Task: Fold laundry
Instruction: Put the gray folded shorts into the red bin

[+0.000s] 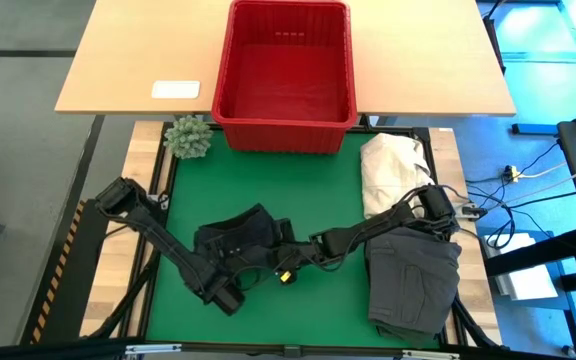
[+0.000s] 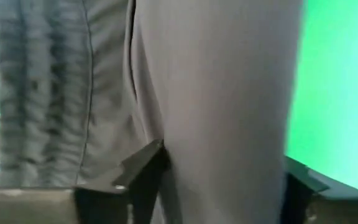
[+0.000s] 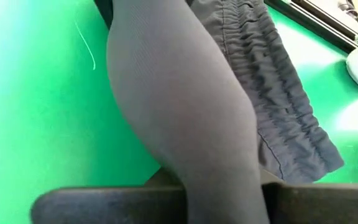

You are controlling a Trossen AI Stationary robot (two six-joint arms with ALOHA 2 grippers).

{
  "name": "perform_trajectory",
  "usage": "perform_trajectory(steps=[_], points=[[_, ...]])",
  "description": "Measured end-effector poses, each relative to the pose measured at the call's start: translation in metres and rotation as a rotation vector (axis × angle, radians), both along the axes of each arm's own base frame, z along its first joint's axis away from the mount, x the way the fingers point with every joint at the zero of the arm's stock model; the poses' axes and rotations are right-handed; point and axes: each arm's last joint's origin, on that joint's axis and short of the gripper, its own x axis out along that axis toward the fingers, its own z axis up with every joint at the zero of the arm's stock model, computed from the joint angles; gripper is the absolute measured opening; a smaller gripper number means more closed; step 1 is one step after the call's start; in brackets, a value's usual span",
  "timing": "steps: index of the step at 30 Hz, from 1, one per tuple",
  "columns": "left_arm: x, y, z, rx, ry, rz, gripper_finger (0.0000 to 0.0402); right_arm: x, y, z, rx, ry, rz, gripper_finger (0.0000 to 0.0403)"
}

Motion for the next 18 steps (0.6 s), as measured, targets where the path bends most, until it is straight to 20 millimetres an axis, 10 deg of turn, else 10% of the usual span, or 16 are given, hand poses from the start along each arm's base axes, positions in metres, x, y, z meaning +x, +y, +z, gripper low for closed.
perform_trajectory(steps=[18], points=[[-0.031,0.002,-0.022,0.006,0.150,0.108,0.0263,-0.001,0.000,0.001,0.029,0.015,0.006,0.0016]])
